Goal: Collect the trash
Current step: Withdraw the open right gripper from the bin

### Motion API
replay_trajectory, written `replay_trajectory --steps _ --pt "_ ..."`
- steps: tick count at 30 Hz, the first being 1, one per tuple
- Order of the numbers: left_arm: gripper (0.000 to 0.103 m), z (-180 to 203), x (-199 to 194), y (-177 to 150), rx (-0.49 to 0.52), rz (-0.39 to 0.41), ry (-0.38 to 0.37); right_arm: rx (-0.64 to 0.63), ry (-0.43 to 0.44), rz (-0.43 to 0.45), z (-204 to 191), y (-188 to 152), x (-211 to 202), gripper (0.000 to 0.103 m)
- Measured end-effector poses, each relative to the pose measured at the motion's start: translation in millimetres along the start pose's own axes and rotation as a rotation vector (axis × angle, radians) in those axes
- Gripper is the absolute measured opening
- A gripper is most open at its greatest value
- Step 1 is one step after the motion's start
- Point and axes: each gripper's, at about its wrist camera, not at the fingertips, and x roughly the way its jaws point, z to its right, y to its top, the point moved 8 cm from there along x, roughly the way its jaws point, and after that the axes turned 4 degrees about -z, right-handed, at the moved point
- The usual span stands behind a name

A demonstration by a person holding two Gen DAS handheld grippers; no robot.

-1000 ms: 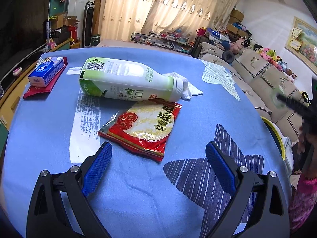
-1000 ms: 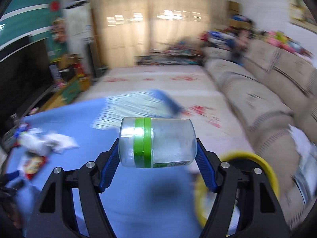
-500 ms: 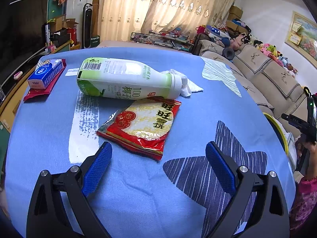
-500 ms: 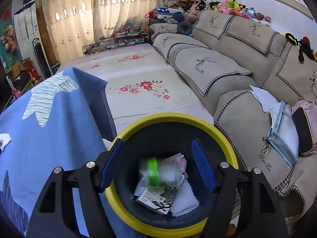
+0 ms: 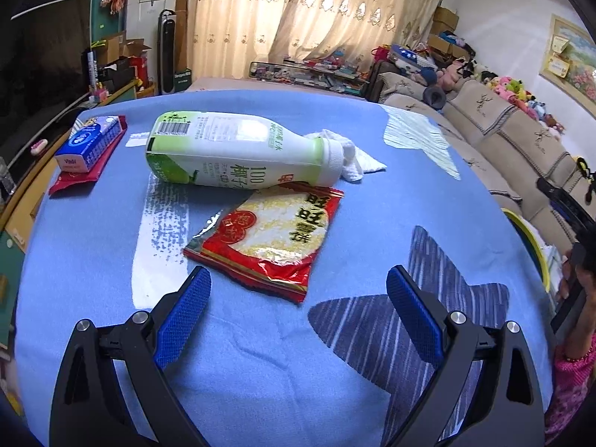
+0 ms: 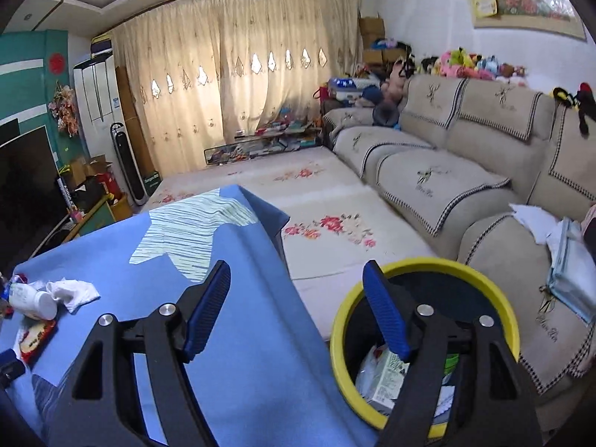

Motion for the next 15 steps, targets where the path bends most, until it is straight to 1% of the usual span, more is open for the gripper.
replay_trajectory --steps 1,3,5,7,11,15 --pt "0.094 -2 2 1 0.000 -0.007 0.027 -0.003 -0.002 0.008 0 0 0 0.073" --pt "0.094 -5 4 4 0.007 -0.015 0.056 -0.005 -0.006 0.005 2 -2 2 0.073" --pt "0.094 -10 6 7 0.018 -0.025 0.083 0.010 0.019 -0.031 4 -7 8 0.073" --pt "0.094 -11 10 13 0.033 -0.035 0.102 0.013 0.033 -0.046 4 -9 10 0.073" --pt "0.094 -11 22 23 0.062 -0.062 0.107 -0.002 0.046 -0.041 -1 -9 7 0.073" --pt "0.094 -9 39 31 0.080 -0.113 0.109 0.003 0.063 -0.057 -3 -11 9 0.073"
